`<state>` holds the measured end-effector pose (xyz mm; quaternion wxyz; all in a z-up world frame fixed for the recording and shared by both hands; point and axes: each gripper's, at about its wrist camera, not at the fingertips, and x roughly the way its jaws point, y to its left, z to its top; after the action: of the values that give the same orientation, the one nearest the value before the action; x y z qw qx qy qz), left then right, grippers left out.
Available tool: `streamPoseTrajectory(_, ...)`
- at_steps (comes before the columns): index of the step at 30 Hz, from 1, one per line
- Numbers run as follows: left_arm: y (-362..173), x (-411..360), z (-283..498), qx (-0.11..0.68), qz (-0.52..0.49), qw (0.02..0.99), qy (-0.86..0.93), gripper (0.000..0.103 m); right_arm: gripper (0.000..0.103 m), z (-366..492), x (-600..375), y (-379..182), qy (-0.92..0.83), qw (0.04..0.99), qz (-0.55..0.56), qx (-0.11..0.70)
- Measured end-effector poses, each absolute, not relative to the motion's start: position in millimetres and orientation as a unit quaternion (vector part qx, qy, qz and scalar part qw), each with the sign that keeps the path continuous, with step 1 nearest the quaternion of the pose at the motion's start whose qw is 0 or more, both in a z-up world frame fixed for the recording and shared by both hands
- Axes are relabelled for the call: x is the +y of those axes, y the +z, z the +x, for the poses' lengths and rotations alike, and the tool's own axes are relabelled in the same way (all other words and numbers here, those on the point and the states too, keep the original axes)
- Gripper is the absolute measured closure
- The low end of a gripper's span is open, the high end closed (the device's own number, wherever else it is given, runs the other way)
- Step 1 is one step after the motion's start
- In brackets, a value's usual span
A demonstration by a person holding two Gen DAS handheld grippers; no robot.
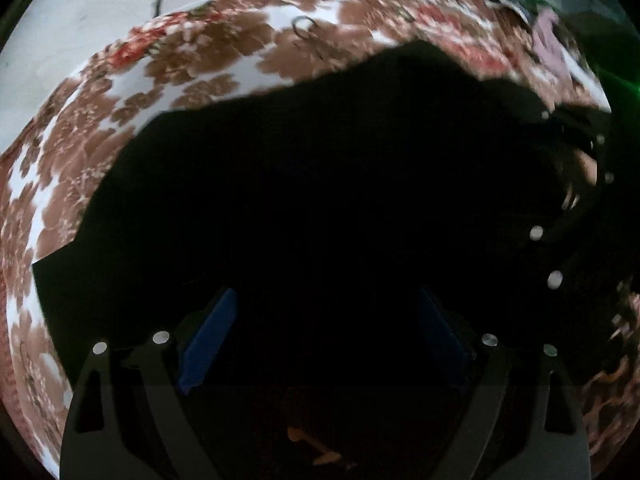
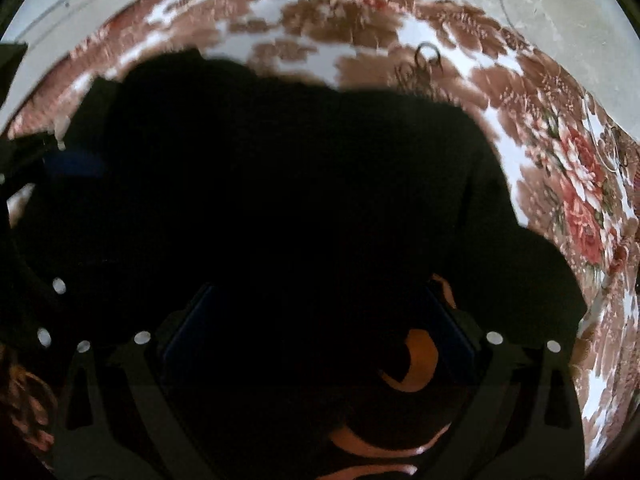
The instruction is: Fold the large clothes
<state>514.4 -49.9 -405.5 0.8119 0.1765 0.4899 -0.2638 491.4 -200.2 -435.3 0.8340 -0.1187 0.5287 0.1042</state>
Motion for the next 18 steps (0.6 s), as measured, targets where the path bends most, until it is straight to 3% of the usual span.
streamPoseTrajectory(6,-414,-49,508,0.479,0.19,0.815,-0.264,0.009,0.006,477,-206,-444,0.126,0.836,-0.145,0.514)
streamPoseTrajectory(14,-358,-41,492,0.447,0.186,0.838,-0.252,0.01,0.005,460,-209,-403,0.109,0.848,-0.141,0.5)
streamPoseTrajectory(18,-358,-44,500,0.443,0.188,0.84,-0.249,0.01,0.005,461,-209,-396,0.107,0.854,-0.122,0.494)
